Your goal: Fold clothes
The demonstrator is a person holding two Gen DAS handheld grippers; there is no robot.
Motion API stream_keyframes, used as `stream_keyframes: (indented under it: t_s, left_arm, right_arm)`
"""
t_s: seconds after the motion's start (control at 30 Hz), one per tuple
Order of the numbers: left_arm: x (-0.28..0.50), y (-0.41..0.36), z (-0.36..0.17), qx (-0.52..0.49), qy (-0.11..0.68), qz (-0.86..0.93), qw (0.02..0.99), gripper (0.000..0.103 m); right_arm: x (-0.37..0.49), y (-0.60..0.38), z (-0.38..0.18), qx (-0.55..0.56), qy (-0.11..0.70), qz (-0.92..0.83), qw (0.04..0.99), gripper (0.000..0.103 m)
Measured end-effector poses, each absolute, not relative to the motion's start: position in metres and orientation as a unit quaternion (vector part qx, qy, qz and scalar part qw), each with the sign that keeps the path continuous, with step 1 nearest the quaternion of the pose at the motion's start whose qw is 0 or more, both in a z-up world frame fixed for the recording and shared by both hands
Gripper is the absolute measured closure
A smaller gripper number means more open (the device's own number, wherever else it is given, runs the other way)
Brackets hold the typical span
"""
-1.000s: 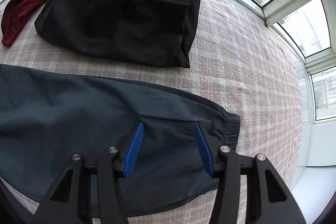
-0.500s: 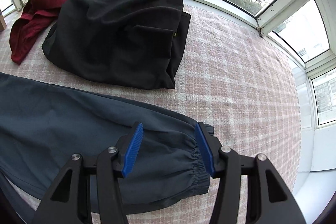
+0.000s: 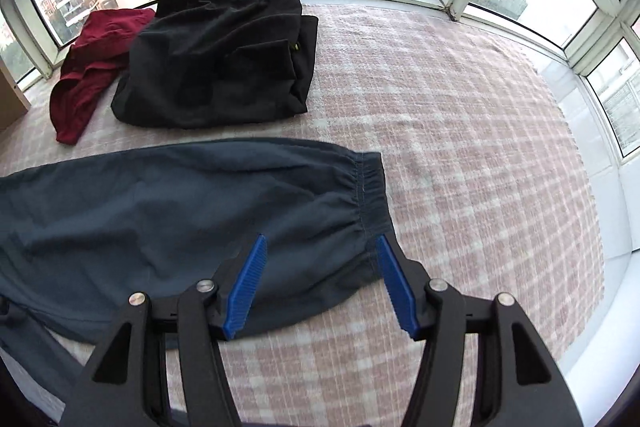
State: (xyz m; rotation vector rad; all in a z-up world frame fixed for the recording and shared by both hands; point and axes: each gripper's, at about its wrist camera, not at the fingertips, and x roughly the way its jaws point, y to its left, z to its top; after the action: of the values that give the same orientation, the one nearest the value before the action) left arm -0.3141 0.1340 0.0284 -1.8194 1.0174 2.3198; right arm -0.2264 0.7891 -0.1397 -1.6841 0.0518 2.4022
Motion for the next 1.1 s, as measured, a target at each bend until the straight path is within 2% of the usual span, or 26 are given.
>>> stream_keyframes:
  t_s: [0.1, 0.17, 0.23, 0.27, 0.53, 0.73, 0.87, 1.0, 1.1]
  left_arm:
    - [-0.294, 0.141, 0.026, -0.565, 0.328, 0.757, 0.019, 0.045]
    - [-0.245, 0.134, 0.04, -0.553, 0.328, 0.765, 0.042, 0.044]
    - [-0.187, 0.123, 0.061, -0.551, 0.32, 0.768, 0.073, 0.037]
    - [-0.161, 0.116, 0.066, -0.554, 0.31, 0.768, 0.084, 0.036]
    - [-0.061, 0.019, -0.018, -0.657, 0.135, 0.738, 0.076, 0.036]
    - [-0.067, -0.003, -0.032, -0.659, 0.006, 0.75, 0.058, 0.036]
    - [-0.081, -0.016, -0.041, -0.677, -0.074, 0.732, 0.006, 0.036]
    - [-0.083, -0.031, -0.048, -0.667, -0.178, 0.723, -0.027, 0.036]
    - [-0.084, -0.036, -0.045, -0.645, -0.221, 0.73, -0.049, 0.036]
  right_arm:
    - [-0.166, 0.792, -0.13, -0.564, 0.048, 0.817, 0.113, 0.046]
    - [-0.125, 0.795, -0.123, -0.559, 0.069, 0.818, 0.119, 0.046]
    - [-0.084, 0.792, -0.128, -0.554, 0.093, 0.817, 0.128, 0.046]
    - [-0.064, 0.79, -0.134, -0.553, 0.109, 0.815, 0.135, 0.046]
    - [0.028, 0.77, -0.186, -0.561, 0.231, 0.772, 0.188, 0.046]
    - [0.031, 0.75, -0.179, -0.555, 0.232, 0.779, 0.178, 0.046]
    - [0.039, 0.737, -0.17, -0.544, 0.231, 0.787, 0.179, 0.046]
    - [0.05, 0.74, -0.176, -0.53, 0.269, 0.78, 0.195, 0.046]
    - [0.059, 0.742, -0.181, -0.518, 0.298, 0.775, 0.206, 0.046]
